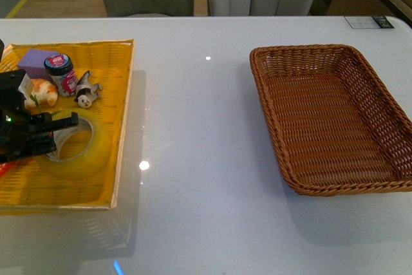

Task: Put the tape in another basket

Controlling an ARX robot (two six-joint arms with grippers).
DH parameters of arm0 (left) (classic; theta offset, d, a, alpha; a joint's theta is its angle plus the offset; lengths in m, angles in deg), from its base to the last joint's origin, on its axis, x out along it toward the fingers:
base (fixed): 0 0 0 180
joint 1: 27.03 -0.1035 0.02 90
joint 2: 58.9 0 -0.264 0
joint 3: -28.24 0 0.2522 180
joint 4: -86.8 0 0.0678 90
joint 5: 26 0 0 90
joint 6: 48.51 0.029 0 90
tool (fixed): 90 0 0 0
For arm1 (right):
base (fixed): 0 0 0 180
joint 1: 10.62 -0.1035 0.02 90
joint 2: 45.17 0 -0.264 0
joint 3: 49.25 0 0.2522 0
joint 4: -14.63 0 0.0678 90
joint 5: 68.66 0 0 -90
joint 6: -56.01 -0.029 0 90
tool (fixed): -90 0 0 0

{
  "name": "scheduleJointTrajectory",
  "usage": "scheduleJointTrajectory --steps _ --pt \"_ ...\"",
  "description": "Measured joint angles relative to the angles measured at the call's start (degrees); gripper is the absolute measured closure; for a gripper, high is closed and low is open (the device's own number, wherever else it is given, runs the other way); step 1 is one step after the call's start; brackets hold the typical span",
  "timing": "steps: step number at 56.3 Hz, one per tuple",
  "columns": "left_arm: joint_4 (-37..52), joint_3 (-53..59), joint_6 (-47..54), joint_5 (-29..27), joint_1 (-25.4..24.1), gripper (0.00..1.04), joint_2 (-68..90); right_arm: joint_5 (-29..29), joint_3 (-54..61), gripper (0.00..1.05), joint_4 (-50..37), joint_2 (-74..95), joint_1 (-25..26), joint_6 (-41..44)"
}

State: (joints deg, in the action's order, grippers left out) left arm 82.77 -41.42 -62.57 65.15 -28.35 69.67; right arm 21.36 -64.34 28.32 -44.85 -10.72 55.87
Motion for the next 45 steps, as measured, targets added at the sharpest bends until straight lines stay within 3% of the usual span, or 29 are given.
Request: scheduleJointTrajectory --steps 16,23,32,45 --pt "0.39 5.55 0.22 5.92 -1.51 0.9 -11.23 0.0 0.0 0.09 0.0 0.0 0.0 0.0" --pt "-1.95 5.73 0.17 8.07 0.02 0.9 -19.85 0.0 0.0 0.09 0.0 0.0 0.0 0.0" --pt "-8.02 2.89 -1.73 11.06 8.61 0.9 -29.22 0.0 0.0 0.09 0.0 0.0 0.0 0.0" --pt "-10.97 -0.5 -2.58 10.62 21.18 0.9 -33.51 0.0 0.0 0.09 0.0 0.0 0.0 0.0"
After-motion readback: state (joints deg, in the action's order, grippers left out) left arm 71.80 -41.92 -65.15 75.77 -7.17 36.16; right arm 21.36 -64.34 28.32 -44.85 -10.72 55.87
